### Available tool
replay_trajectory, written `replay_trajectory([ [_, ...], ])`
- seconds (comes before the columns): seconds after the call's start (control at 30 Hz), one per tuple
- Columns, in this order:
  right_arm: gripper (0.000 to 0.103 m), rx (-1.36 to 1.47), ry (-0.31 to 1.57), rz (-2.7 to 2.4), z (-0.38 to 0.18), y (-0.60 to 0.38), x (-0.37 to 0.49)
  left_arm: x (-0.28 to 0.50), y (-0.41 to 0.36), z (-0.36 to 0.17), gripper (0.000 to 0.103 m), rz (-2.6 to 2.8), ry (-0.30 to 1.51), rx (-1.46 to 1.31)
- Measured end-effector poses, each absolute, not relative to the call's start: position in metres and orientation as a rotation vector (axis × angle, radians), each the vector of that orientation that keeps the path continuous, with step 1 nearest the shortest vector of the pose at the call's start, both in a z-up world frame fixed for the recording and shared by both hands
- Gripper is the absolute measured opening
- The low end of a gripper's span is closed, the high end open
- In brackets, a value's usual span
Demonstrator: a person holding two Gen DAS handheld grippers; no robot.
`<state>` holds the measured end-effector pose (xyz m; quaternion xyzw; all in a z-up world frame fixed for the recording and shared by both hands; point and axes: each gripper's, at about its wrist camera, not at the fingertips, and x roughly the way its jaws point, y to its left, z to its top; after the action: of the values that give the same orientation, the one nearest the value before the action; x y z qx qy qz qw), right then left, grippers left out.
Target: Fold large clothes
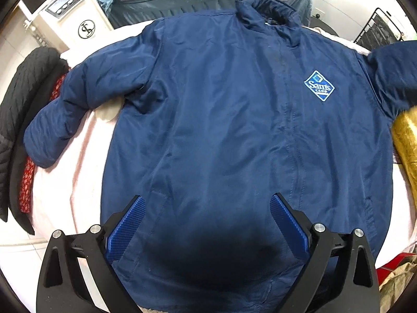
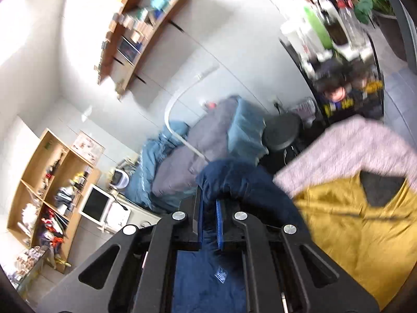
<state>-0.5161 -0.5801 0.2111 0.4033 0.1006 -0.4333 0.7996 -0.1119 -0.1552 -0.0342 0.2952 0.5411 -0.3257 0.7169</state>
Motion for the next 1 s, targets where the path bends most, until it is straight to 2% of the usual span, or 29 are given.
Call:
replay_trajectory([
  [0.13,0.007,0.934,0.244,-1.086,0.204,-0.590,-0.563,-0.118,-0.167,-0.032,0.095,-0.758,1.175,0.675],
  [0.33,0.008,1.015,0.460,-1.484,0.104,-0.612,-0.636,-0.119,-0.179,-0.031,0.095,-0.781,1.153,0.701],
  [0.4,0.015,1.030,0.502,-1.559,0.073,-0.610,-0.653,-0.118,-0.181,-0.029,0.095,-0.781,1.142,0.708],
  [0.5,0.031,1.085,0.401,-1.548,0.052,-0.599,-0.673,-0.118,-0.183,-0.026,0.095,-0.774,1.121,0.722],
  [0.57,0.068,1.073,0.326,-1.583,0.052,-0.590,-0.684,-0.117,-0.181,-0.025,0.095,-0.766,1.116,0.725],
  [0.6,0.073,1.045,0.264,-1.615,0.057,-0.578,-0.689,-0.116,-0.180,-0.025,0.095,-0.763,1.117,0.724],
  [0.77,0.074,1.060,0.191,-1.600,0.056,-0.557,-0.699,-0.113,-0.176,-0.029,0.096,-0.740,1.140,0.722],
  [0.93,0.074,1.167,0.289,-1.578,0.017,-0.540,-0.684,-0.119,-0.183,-0.033,0.096,-0.760,1.150,0.733],
  [1.0,0.074,1.224,0.268,-1.565,-0.004,-0.536,-0.680,-0.125,-0.189,-0.032,0.096,-0.782,1.140,0.745],
])
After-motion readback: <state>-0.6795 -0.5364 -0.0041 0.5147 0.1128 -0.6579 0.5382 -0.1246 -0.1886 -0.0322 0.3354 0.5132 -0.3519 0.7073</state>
